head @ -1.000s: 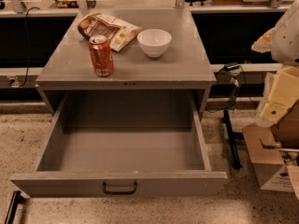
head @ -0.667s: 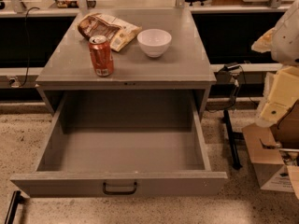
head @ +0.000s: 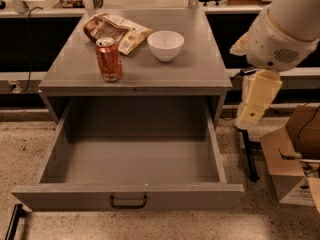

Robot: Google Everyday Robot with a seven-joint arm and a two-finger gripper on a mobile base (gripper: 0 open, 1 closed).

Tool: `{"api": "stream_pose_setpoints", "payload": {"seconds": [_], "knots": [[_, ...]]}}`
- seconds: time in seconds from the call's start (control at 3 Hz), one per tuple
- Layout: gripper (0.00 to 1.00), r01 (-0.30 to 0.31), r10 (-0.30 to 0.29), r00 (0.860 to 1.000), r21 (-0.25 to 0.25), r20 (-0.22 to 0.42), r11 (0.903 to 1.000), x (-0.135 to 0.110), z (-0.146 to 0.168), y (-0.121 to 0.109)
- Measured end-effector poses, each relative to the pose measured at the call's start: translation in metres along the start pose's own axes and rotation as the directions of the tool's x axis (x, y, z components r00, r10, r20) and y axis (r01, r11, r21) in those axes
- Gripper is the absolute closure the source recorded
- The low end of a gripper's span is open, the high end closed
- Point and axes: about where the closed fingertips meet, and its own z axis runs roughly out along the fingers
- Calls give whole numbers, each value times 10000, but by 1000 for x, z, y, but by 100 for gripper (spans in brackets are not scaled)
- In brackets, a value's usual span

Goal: Place coke can into top drawer

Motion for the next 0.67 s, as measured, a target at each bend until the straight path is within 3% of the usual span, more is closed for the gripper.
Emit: {"api": "stream_pose_setpoints", "payload": {"seconds": [0.33,0.67], "knots": [[0,1031,-995,9930,-576,629,9930,-58,43,-8],[0,1036,-1000,9930,-575,634,9929,-58,43,-8]]}}
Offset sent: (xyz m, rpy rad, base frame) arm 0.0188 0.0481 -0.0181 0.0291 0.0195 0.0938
